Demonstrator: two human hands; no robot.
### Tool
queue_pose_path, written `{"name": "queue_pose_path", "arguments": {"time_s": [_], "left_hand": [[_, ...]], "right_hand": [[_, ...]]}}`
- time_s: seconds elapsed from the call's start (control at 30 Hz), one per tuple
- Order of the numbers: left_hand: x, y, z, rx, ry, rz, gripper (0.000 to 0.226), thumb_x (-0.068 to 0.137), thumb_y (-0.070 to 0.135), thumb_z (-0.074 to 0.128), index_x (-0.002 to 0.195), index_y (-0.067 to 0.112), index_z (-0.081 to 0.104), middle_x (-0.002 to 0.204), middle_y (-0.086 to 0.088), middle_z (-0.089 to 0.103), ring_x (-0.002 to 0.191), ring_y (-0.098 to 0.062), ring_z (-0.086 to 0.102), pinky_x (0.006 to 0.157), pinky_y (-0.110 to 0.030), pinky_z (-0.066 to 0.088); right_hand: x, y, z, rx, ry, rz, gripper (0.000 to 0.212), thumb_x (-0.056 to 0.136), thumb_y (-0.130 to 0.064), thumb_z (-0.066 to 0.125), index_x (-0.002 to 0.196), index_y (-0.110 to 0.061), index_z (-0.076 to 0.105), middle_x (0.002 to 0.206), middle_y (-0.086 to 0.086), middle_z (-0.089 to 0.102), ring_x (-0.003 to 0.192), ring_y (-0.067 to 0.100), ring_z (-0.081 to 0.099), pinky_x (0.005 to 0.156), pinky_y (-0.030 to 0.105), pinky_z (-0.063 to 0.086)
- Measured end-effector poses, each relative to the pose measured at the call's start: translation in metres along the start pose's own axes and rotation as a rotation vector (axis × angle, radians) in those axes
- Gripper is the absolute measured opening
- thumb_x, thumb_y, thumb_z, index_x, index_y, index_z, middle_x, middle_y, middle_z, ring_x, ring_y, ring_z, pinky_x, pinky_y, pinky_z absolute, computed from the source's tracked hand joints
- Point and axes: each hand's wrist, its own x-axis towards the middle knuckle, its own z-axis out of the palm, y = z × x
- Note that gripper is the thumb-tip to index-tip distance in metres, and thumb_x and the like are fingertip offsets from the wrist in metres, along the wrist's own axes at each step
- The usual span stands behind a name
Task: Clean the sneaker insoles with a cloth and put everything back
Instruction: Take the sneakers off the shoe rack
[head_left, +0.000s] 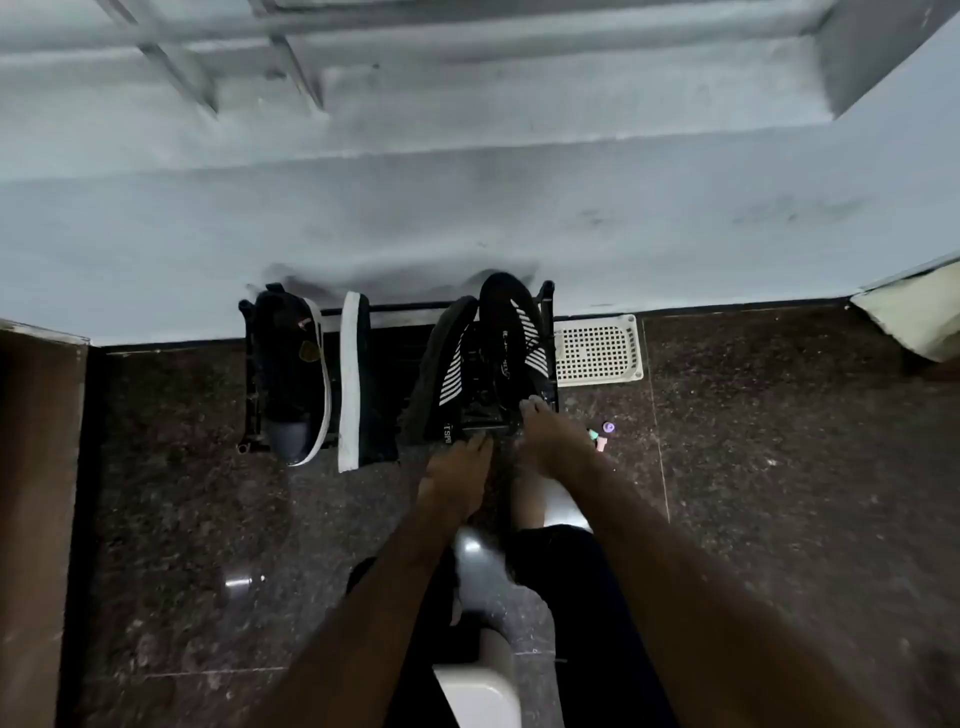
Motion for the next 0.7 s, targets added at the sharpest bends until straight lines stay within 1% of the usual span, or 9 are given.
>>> {"name": "queue_pose_path", "arguments": {"time_s": [0.07, 0.13, 0.2, 0.27, 0.33, 0.43, 0.5, 0.57, 0.7], "left_hand": [[0.015, 0.0, 0.004, 0.095, 0.023, -0.012, 0.062, 0.098, 0.015, 0.045, 0.154, 0.009, 0.02, 0.158, -0.01, 0.027, 0.125, -0.029, 0.048, 0.09, -0.04, 0.048], [0.03, -0.004, 0.021, 0.191, 0.096, -0.014, 0.052, 0.097, 0.017, 0.044, 0.148, 0.01, 0.034, 0.148, -0.01, 0.041, 0.113, -0.027, 0.057, 0.079, -0.038, 0.05], [0.041, -0.012, 0.04, 0.257, 0.045, -0.043, 0.04, 0.092, 0.018, 0.04, 0.126, 0.017, 0.062, 0.119, -0.005, 0.062, 0.085, -0.024, 0.064, 0.063, -0.034, 0.052], [0.05, -0.019, 0.054, 0.299, 0.028, -0.091, 0.04, 0.084, 0.017, 0.037, 0.1, 0.019, 0.074, 0.09, -0.001, 0.066, 0.063, -0.024, 0.06, 0.051, -0.032, 0.049], [0.056, -0.023, 0.05, 0.33, 0.002, -0.091, 0.039, 0.086, 0.016, 0.034, 0.096, 0.018, 0.071, 0.088, -0.003, 0.063, 0.069, -0.027, 0.062, 0.058, -0.035, 0.051], [0.065, -0.023, 0.029, 0.385, 0.065, 0.017, 0.056, 0.087, 0.001, 0.011, 0.107, 0.008, 0.062, 0.108, -0.01, 0.058, 0.091, -0.031, 0.063, 0.075, -0.036, 0.051], [0.07, -0.024, 0.014, 0.411, 0.096, 0.02, 0.046, 0.095, -0.004, 0.019, 0.114, 0.005, 0.06, 0.119, -0.013, 0.055, 0.096, -0.03, 0.064, 0.072, -0.033, 0.045], [0.067, -0.024, -0.005, 0.376, 0.101, 0.007, 0.03, 0.101, 0.003, 0.035, 0.118, 0.005, 0.06, 0.126, -0.013, 0.051, 0.099, -0.028, 0.064, 0.069, -0.035, 0.042], [0.051, -0.021, -0.051, 0.242, 0.134, -0.068, 0.021, 0.098, 0.007, 0.049, 0.117, 0.008, 0.06, 0.126, -0.012, 0.047, 0.106, -0.028, 0.058, 0.076, -0.037, 0.047]], "right_hand": [[0.017, 0.001, 0.005, -0.031, 0.041, 0.005, 0.065, 0.094, -0.031, 0.053, 0.15, -0.011, 0.026, 0.159, 0.006, 0.024, 0.129, 0.038, 0.048, 0.099, 0.048, 0.042], [0.034, 0.004, 0.011, -0.061, 0.034, 0.007, 0.061, 0.094, -0.031, 0.054, 0.146, -0.009, 0.031, 0.151, 0.009, 0.035, 0.124, 0.039, 0.052, 0.095, 0.049, 0.045], [0.044, 0.005, 0.019, -0.098, -0.013, 0.011, 0.05, 0.094, -0.029, 0.053, 0.137, -0.007, 0.039, 0.137, 0.013, 0.046, 0.118, 0.04, 0.055, 0.094, 0.049, 0.048], [0.049, 0.005, 0.024, -0.135, -0.034, 0.01, 0.041, 0.095, -0.024, 0.05, 0.13, -0.005, 0.045, 0.13, 0.014, 0.05, 0.116, 0.041, 0.056, 0.093, 0.05, 0.049], [0.057, 0.009, 0.027, -0.159, -0.009, 0.012, 0.036, 0.096, -0.02, 0.048, 0.128, -0.005, 0.048, 0.129, 0.015, 0.053, 0.116, 0.041, 0.057, 0.094, 0.049, 0.049], [0.064, 0.013, 0.024, -0.256, 0.05, 0.012, 0.03, 0.096, -0.008, 0.045, 0.124, -0.006, 0.056, 0.125, 0.015, 0.059, 0.114, 0.037, 0.06, 0.089, 0.044, 0.049], [0.065, 0.012, 0.018, -0.277, 0.101, 0.015, 0.03, 0.095, -0.003, 0.044, 0.119, -0.005, 0.062, 0.121, 0.015, 0.062, 0.112, 0.037, 0.062, 0.087, 0.042, 0.051], [0.06, 0.01, 0.011, -0.246, 0.128, 0.018, 0.028, 0.095, -0.004, 0.046, 0.117, -0.005, 0.063, 0.118, 0.016, 0.063, 0.11, 0.037, 0.063, 0.086, 0.042, 0.052], [0.03, -0.003, -0.014, -0.146, 0.148, -0.015, 0.026, 0.09, -0.013, 0.057, 0.114, -0.006, 0.064, 0.114, 0.016, 0.064, 0.107, 0.038, 0.064, 0.085, 0.042, 0.053]]}}
